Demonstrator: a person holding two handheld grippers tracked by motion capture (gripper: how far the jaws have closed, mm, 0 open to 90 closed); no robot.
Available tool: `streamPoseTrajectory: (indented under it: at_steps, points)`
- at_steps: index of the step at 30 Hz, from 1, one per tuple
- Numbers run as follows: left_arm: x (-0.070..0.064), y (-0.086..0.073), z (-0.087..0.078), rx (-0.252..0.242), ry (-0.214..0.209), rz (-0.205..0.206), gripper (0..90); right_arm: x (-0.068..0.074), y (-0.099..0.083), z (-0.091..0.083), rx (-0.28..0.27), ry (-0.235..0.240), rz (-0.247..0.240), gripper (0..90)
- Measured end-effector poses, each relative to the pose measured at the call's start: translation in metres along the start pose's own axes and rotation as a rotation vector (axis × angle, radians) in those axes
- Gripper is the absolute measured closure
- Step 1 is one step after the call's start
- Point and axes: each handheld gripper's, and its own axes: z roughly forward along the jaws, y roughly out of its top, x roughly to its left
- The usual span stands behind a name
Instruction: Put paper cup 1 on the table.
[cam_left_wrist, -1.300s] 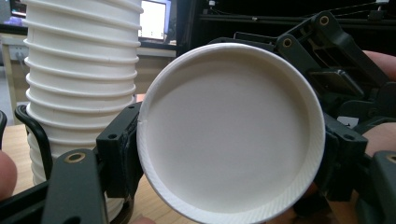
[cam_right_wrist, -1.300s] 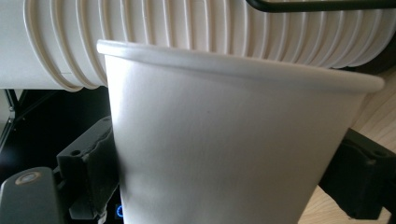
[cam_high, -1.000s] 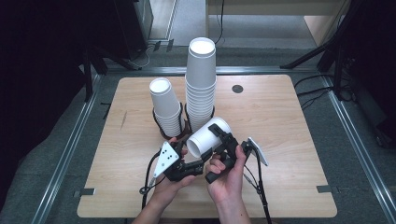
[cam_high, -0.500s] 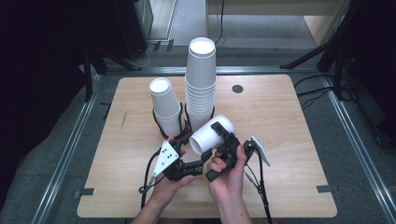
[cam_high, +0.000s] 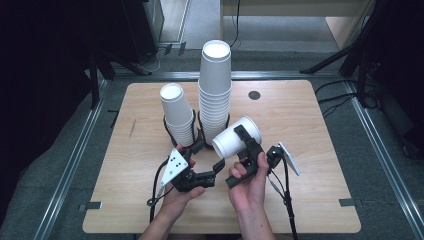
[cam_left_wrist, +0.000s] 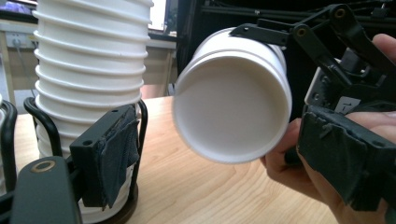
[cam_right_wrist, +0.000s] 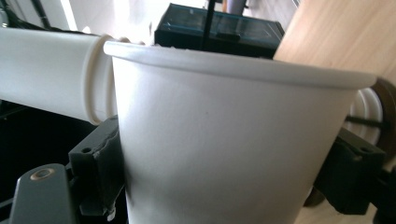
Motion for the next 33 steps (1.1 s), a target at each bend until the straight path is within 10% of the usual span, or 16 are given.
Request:
streamPoseTrajectory:
  at_steps: [7,33]
  points:
    - [0.003,-0.003,0.005,0.067,0.085,0.048,11.9,0.009,0.011,-0.006,-0.071,-0.008,-0.130,15.1]
    - [0.003,-0.003,0.014,0.203,0.096,0.023,12.7,0.007,0.047,-0.008,-0.236,-0.201,-0.884,15.0]
